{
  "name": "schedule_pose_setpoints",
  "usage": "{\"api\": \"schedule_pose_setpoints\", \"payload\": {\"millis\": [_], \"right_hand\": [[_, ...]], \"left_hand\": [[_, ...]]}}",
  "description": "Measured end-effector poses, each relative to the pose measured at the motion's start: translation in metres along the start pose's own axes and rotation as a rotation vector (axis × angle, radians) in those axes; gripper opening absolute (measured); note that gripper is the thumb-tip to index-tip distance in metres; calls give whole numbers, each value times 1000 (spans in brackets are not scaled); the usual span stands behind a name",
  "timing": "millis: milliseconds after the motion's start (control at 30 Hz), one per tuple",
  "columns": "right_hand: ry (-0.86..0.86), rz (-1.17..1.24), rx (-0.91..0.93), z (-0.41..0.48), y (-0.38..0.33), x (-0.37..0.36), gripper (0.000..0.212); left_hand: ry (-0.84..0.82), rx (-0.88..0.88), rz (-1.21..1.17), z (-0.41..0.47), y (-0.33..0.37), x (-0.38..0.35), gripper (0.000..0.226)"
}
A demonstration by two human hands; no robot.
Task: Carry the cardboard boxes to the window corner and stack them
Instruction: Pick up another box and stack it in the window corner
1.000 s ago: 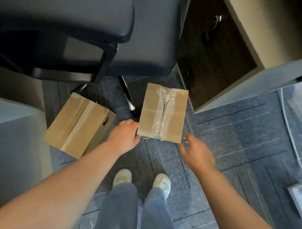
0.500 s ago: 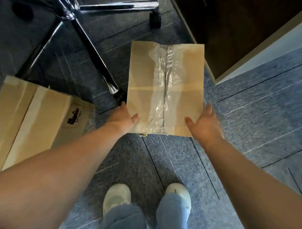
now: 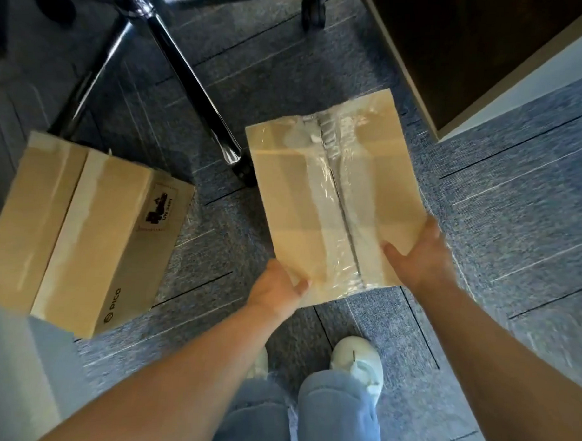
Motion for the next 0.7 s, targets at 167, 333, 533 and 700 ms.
{"api": "schedule_pose_setpoints", "payload": {"millis": [167, 333, 533, 700], "right_hand": [[111, 111, -115, -37, 18, 0, 90], [56, 333, -278, -72, 25, -41, 98], [49, 561, -295, -72, 10, -61, 97], [107, 655, -327, -69, 16, -51, 98]], "left_hand": [[278, -184, 28, 12, 16, 59, 84], [489, -504, 444, 60, 96, 143, 86], [357, -430, 536, 92, 129, 148, 95], [433, -447, 503, 75, 126, 140, 95]]}}
Point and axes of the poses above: each hand's wrist, its own z-axis towards the middle knuckle, its own x-axis out of the back of the hand, y = z × x, the point moved 6 cm from there along z, towards the middle knuckle, and after that the axes turned 2 degrees about x, right-handed, at the moved point
